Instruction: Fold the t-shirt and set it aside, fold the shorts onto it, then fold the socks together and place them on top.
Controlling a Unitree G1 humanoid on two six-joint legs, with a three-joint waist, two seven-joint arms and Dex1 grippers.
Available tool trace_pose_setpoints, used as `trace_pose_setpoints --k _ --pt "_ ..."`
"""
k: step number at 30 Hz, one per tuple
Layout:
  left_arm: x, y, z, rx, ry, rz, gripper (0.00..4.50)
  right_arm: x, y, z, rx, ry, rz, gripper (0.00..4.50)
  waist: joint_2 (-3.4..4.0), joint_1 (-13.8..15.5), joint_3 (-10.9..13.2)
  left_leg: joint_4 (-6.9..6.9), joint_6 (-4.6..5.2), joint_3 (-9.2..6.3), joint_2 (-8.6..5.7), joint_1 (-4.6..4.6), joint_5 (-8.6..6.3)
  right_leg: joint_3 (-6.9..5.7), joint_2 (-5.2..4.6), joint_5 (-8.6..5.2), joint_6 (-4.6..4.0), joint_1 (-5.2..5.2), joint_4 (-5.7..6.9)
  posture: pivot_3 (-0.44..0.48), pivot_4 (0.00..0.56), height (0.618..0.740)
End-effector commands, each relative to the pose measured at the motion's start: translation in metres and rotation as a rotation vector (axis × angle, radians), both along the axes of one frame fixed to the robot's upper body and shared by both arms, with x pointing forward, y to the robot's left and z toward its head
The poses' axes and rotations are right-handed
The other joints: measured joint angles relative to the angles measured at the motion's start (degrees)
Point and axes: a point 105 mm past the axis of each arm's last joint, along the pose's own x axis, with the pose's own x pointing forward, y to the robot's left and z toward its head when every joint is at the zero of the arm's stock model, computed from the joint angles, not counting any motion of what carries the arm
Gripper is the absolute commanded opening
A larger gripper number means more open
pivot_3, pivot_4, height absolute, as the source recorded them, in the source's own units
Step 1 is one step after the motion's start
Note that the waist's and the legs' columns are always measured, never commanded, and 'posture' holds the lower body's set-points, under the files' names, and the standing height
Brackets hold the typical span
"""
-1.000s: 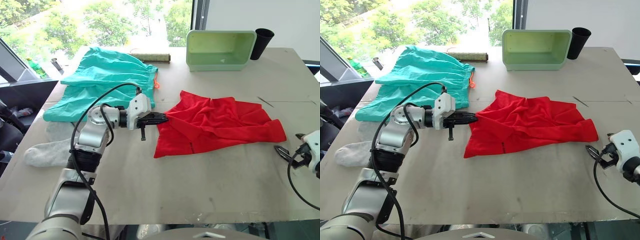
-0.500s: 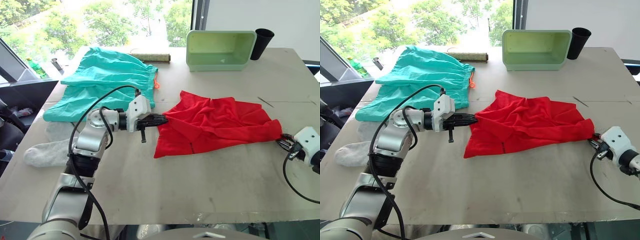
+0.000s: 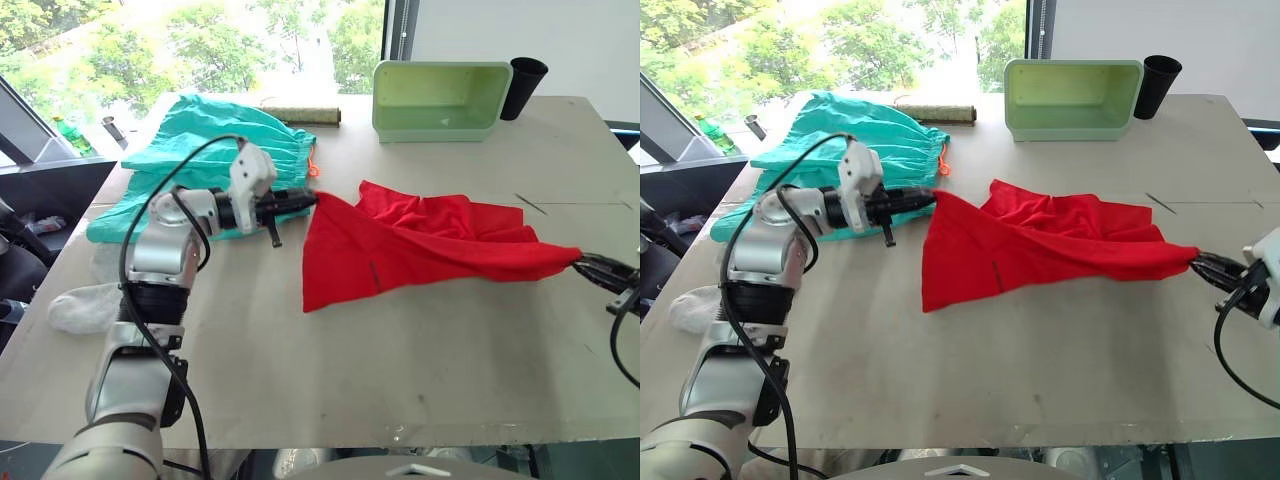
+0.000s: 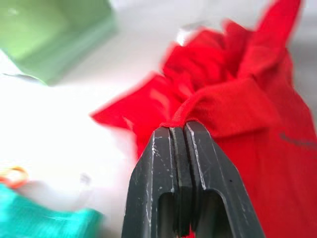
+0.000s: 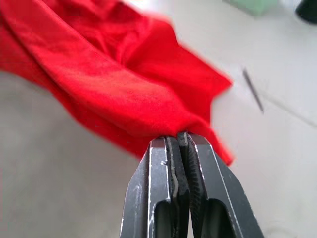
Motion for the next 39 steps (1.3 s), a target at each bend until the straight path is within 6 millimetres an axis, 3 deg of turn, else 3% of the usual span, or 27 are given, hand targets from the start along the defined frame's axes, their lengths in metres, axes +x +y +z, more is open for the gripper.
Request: trace_pose_setpoints --k 1,12,19,21,24,27,30,33,36,39 --pt "0.013 0.005 0.040 -0.142 -0.002 0.036 0.00 0.012 -0.002 0.042 0.076 -0.049 -0.027 0.06 -0.02 -0.01 0.03 0.02 0.08 0.00 0.00 -0.03 0.05 0.00 0.00 0.01 0.00 -0.02 0.01 0.000 0.150 0.740" --pt "0.046 -0.007 0.070 -0.273 0.092 0.063 0.00 0.084 0.013 0.079 0.001 -0.161 -0.005 0.06 -0.29 -0.11 0.18 0.12 0.16 0.11 -0.01 -0.10 0.12 -0.03 0.07 0.01 0.01 -0.06 0.07 0.000 0.150 0.740" --pt "0.063 -0.011 0.084 -0.283 0.059 0.080 0.00 0.114 0.021 0.092 -0.082 -0.205 0.028 0.06 -0.40 -0.35 0.26 0.10 0.15 0.21 -0.01 -0.08 0.13 -0.02 0.12 -0.01 0.04 -0.06 0.07 0.000 0.150 0.740" --pt "0.075 -0.015 0.108 -0.327 -0.034 0.173 0.00 0.135 0.020 0.113 -0.115 -0.309 -0.036 0.06 -0.51 -0.54 0.36 0.11 0.13 0.22 -0.01 -0.08 0.14 -0.01 0.13 -0.01 0.05 -0.08 0.10 0.000 0.150 0.740" --pt "0.086 -0.004 0.176 -0.513 -0.215 0.398 0.00 0.158 0.011 0.181 -0.096 -0.585 -0.224 0.06 -0.56 -1.21 0.79 0.14 0.04 0.24 -0.02 -0.17 0.21 0.02 0.09 0.01 0.07 -0.17 0.14 0.000 0.150 0.740" --pt "0.064 0.017 0.258 -0.825 -0.349 0.447 0.00 0.146 0.005 0.254 -0.008 -0.895 -0.339 0.06 -0.63 -1.53 1.00 0.03 -0.05 0.23 -0.03 -0.27 0.27 0.06 0.05 0.07 0.10 -0.37 0.15 0.000 0.150 0.740" --pt "0.029 0.037 0.316 -1.024 -0.453 0.370 0.00 0.123 0.001 0.291 0.081 -1.079 -0.341 0.06 -0.70 -1.75 0.98 -0.26 -0.08 0.25 -0.06 -0.17 0.26 0.03 0.07 0.05 0.09 -0.36 0.00 0.000 0.150 0.740" --pt "0.018 0.041 0.328 -1.018 -0.493 0.334 0.00 0.119 -0.004 0.286 0.101 -1.096 -0.304 0.06 -0.69 -1.74 0.94 -0.85 -0.13 0.32 -0.14 -0.11 0.29 -0.04 0.16 0.03 0.10 -0.47 0.00 0.000 0.150 0.740" --pt "0.024 0.035 0.314 -0.907 -0.464 0.314 0.00 0.126 -0.002 0.262 0.125 -1.008 -0.222 0.06 -0.69 -1.61 0.94 -0.89 -0.12 0.42 -0.16 -0.06 0.30 0.00 0.26 -0.01 0.17 -0.43 0.04 0.000 0.150 0.740" --pt "0.036 0.030 0.281 -0.737 -0.379 0.269 0.00 0.126 0.002 0.228 0.114 -0.884 -0.107 0.06 -0.68 -1.73 0.96 -0.29 -0.08 0.53 -0.17 -0.08 0.32 0.11 0.31 0.01 0.20 -0.41 0.30 0.000 0.150 0.740"
